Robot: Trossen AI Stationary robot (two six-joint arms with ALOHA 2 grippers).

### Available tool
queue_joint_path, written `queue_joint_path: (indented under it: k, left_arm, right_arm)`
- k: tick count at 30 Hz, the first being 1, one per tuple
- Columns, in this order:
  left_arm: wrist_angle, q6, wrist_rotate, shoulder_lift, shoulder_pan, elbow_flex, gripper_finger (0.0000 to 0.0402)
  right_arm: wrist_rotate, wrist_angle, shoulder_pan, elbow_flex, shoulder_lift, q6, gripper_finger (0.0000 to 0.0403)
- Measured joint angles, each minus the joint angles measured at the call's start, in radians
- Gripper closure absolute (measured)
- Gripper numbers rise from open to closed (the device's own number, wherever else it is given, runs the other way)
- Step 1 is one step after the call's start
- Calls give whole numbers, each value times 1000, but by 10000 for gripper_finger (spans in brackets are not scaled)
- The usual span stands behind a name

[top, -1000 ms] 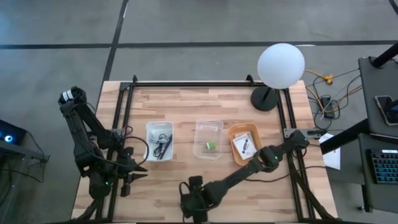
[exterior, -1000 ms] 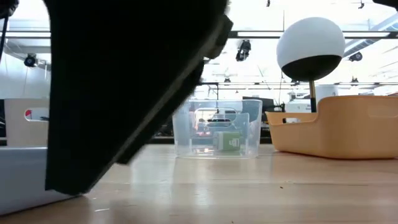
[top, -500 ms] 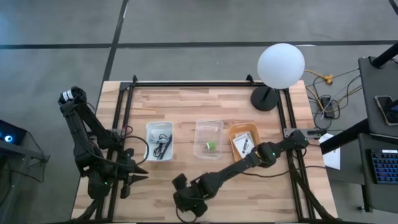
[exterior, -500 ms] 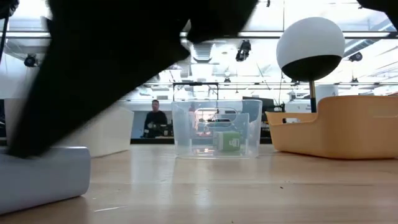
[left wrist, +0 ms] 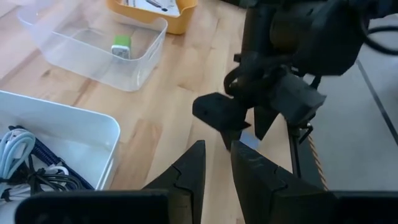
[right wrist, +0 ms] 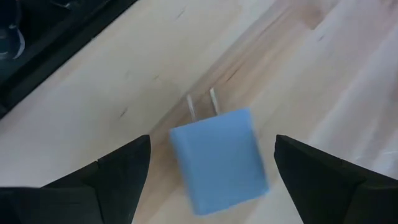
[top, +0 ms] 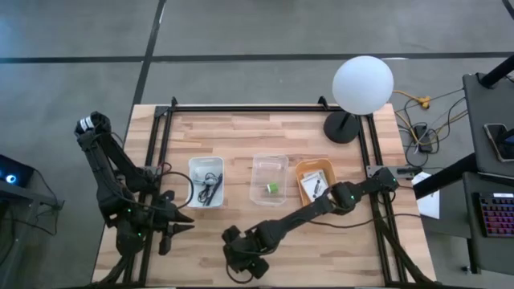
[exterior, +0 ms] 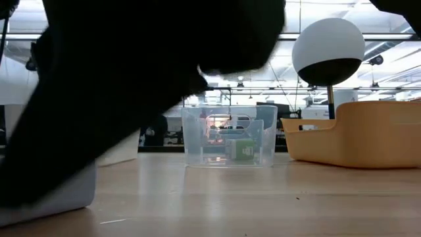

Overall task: Pick and place items into bin
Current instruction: Put the blue charger adapter into the transparent bin

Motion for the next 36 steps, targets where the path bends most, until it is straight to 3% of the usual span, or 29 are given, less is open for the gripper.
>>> queue_joint_path:
  k: [6, 15, 20, 25, 32, 36]
  left_arm:
    - [0, 0, 0, 0, 4, 0, 340]
    - [0, 0, 0, 5, 4, 0, 340]
    - [-1, 0, 0, 5, 4, 0, 340]
    - [-1, 1, 0, 5, 4, 0, 340]
    - [-1, 0, 0, 5, 9, 0, 340]
    - [-1, 3, 0, 5, 19, 0, 340]
  right_arm:
    - [-13, 10, 1, -41, 0, 31, 89]
    - [-13, -18, -1, -38, -1, 150, 203]
    - [-4, -29, -25, -38, -30, 509, 223]
    - [116, -116, -42, -38, -119, 940, 223]
    - [324, -510, -50, -36, -318, 1589, 201]
    - [356, -749, -106, -78, -395, 1774, 202]
